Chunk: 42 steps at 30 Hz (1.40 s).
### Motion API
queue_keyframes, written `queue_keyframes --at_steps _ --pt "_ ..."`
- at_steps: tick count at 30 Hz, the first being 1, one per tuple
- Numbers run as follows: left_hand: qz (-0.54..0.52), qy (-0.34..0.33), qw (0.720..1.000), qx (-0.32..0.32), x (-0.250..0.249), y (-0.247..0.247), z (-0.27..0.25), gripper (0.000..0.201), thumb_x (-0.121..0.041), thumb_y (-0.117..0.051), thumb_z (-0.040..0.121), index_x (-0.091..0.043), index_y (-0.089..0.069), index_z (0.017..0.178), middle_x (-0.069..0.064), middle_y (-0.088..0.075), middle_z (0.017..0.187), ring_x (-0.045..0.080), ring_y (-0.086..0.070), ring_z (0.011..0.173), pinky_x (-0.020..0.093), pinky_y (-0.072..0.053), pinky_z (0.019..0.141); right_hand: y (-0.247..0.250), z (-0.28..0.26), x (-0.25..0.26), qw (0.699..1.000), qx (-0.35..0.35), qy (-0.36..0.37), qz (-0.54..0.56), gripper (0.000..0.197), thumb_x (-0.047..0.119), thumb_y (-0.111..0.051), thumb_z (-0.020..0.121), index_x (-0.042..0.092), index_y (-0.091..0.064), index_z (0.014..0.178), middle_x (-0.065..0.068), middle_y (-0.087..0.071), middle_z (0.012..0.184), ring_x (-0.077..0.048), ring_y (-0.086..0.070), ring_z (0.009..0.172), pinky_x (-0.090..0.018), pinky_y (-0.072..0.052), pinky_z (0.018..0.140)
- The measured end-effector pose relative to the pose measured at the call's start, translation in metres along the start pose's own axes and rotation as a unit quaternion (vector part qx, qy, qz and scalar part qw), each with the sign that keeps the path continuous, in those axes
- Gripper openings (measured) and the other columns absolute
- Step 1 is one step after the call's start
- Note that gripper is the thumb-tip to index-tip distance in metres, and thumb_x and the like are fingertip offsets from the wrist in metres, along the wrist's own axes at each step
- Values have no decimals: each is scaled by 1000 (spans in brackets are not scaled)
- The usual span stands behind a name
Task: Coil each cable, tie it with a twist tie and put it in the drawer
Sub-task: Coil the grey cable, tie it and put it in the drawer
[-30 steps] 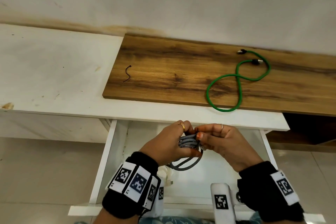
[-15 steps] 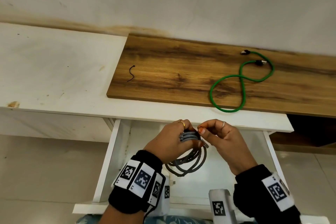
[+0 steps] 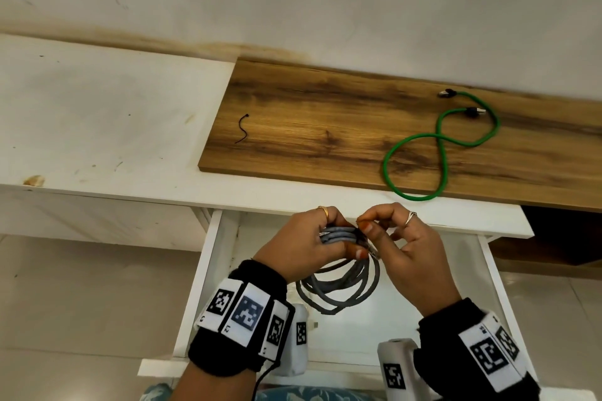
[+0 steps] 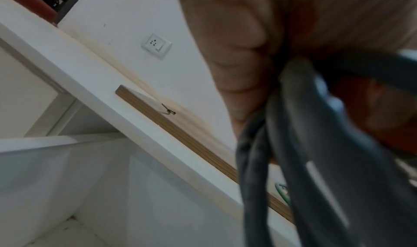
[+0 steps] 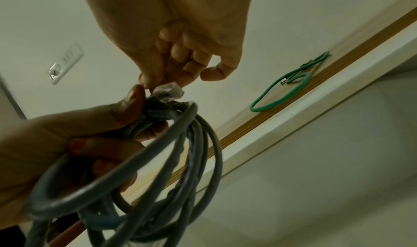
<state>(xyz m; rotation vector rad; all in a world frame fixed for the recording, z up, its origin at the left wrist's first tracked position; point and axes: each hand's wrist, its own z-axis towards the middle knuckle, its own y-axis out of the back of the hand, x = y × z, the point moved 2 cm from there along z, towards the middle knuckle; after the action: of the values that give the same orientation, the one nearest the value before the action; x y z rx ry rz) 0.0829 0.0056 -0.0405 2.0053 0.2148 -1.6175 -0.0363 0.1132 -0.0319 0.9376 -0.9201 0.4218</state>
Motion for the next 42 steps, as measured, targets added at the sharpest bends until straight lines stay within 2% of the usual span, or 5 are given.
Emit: queue_keyframes --at_steps 4,13,17,29,42 --pt "45 -6 998 31 -6 -7 0 30 -21 -82 70 -22 -54 81 0 -64 82 17 -61 79 33 -49 72 -4 2 -11 995 -17 -74 67 11 16 -64 88 27 -64 85 9 -68 84 -10 -62 81 -18 -47 70" --pt "62 -25 998 16 -11 -9 -1 23 -27 -75 78 -16 -58 89 2 -67 85 14 -61 77 27 -47 68 0 2 -3 976 -17 -138 169 15 4 -59 89 18 -64 86 2 -68 80 -20 -61 81 -31 -52 76" --pt "61 -37 997 -17 -12 -4 -1 13 -20 -71 82 -15 -61 88 2 -67 82 13 -60 74 26 -46 67 5 -4 12 965 -18 -110 237 14 1 -55 88 13 -62 87 6 -68 77 -7 -64 77 -18 -52 69" --pt "127 -56 989 42 -19 -13 -1 38 -28 -77 76 -16 -65 109 0 -72 94 10 -63 87 23 -49 78 4 1 4 966 -29 -152 205 18 1 -57 88 18 -63 83 9 -69 73 -4 -63 71 -15 -51 67" --pt "85 -37 995 36 -15 -15 1 30 -28 -72 81 -15 -66 107 -1 -72 96 -5 -56 73 3 -42 64 8 -3 12 964 -25 -160 212 17 -1 -56 88 14 -63 83 8 -69 71 -1 -63 69 -12 -50 63"
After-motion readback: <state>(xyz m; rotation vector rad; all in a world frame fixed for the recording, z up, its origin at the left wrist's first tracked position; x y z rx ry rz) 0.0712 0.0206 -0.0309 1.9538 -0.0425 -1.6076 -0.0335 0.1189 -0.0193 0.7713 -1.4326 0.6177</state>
